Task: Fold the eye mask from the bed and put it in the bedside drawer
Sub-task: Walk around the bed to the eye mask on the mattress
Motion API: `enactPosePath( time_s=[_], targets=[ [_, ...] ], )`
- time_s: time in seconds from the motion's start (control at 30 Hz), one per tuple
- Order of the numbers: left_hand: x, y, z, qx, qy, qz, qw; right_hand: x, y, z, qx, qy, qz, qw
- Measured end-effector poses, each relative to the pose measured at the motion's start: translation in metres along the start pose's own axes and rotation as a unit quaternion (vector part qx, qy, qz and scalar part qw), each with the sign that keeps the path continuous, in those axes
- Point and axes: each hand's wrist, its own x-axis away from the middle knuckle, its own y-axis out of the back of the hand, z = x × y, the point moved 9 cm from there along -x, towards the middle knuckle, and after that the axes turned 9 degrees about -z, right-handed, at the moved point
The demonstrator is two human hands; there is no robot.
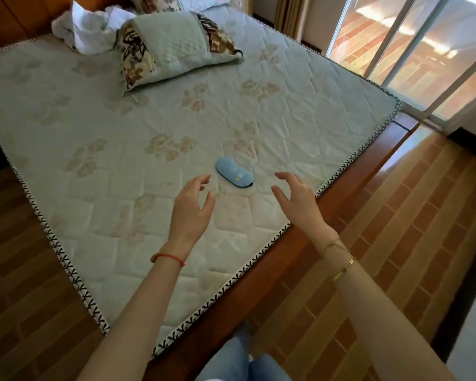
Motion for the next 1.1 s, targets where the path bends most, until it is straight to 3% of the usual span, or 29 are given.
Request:
enactPosePath(
  time_s=[0.47,0.87,1.1],
  targets=[
    [-0.122,-0.149,0.137,0.027,0.199,0.027,0.979,-0.163,-0.134,-0.118,0.038,-0.044,0.079,0.995],
    [-0.131,-0.277,0.246,0.032,0.416,0.057,0.907,-0.258,-0.257,-0.208,0.041,-0.063,0.176,0.981],
    [-0.135,-0.32,0.283,0.037,0.485,0.045,0.872,-0.298,-0.332,-0.222,0.023,-0.069,0.218,0.973]
  ],
)
